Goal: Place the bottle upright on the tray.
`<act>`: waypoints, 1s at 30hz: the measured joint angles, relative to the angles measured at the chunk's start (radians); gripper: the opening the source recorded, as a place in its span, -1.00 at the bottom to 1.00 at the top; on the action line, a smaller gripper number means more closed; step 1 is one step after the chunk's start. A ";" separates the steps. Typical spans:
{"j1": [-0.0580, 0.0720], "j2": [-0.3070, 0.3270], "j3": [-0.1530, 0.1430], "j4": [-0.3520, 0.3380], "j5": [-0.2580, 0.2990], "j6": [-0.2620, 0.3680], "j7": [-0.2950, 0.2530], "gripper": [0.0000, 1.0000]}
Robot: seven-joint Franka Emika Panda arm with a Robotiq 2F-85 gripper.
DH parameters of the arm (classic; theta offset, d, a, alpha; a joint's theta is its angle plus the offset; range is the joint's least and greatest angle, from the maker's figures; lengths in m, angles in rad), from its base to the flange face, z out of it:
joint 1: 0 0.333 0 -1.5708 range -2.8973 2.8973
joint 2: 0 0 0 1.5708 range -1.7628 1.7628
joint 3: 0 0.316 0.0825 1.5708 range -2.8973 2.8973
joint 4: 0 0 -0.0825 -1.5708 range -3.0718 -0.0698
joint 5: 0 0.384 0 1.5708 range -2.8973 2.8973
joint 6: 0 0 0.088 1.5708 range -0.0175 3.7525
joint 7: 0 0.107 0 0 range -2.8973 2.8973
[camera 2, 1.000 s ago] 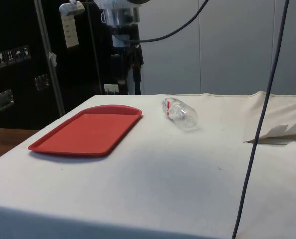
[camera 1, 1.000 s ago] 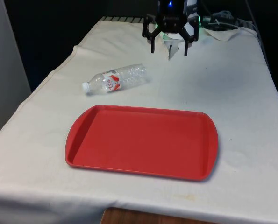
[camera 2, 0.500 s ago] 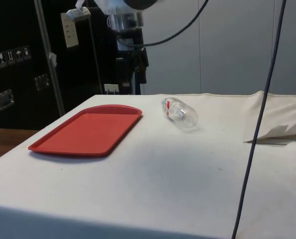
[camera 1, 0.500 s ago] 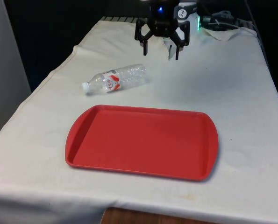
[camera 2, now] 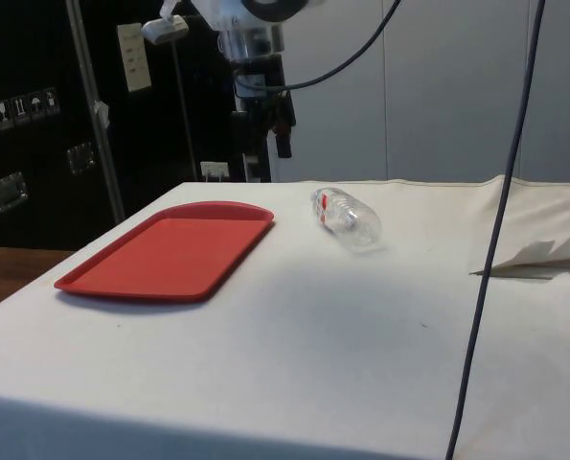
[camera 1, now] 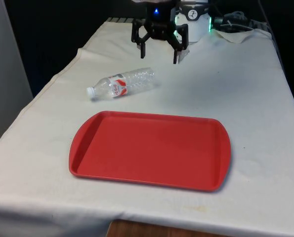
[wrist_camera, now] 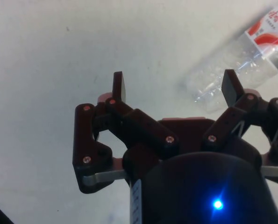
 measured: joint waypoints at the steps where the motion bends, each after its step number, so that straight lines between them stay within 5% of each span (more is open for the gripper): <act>1: 0.000 0.000 -0.004 -0.001 0.000 0.000 -0.001 1.00; 30: -0.002 0.001 -0.100 -0.029 0.000 0.000 -0.015 1.00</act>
